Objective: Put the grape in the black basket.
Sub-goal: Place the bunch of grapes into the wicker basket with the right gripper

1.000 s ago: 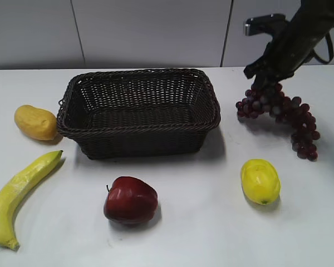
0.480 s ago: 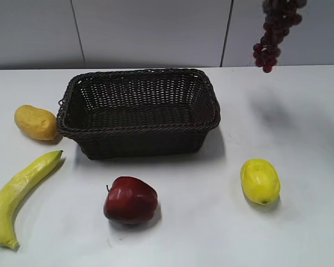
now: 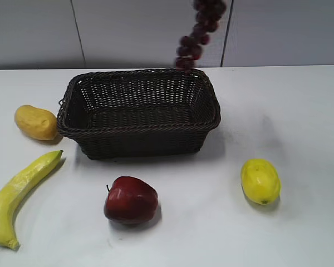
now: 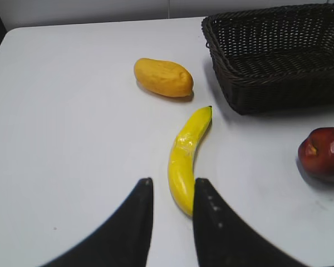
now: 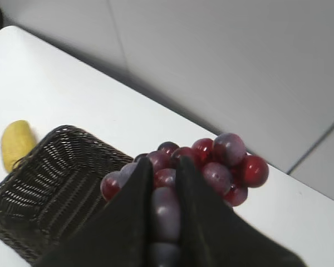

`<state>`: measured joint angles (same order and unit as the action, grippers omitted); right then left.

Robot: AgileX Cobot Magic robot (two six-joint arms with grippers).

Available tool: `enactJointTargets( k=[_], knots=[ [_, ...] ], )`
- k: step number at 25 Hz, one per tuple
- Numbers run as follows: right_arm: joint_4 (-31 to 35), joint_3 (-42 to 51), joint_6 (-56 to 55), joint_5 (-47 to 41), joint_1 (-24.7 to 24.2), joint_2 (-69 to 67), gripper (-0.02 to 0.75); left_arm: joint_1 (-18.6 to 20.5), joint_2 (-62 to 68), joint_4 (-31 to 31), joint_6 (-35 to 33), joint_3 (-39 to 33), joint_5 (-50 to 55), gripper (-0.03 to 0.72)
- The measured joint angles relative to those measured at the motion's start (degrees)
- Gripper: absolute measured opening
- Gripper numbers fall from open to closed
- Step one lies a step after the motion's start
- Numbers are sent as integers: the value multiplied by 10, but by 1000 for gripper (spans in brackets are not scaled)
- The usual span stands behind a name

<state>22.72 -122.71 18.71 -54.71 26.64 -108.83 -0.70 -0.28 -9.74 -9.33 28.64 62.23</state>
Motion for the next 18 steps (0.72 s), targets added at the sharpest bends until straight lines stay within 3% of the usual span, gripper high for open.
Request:
enactJointTargets(
  k=[7, 18],
  knots=[
    [2, 0, 2, 3, 46, -87, 83, 0, 0, 0, 0, 0, 0, 228],
    [-2, 56, 4, 7, 47, -198, 93, 0, 0, 0, 0, 0, 0, 227]
  ],
)
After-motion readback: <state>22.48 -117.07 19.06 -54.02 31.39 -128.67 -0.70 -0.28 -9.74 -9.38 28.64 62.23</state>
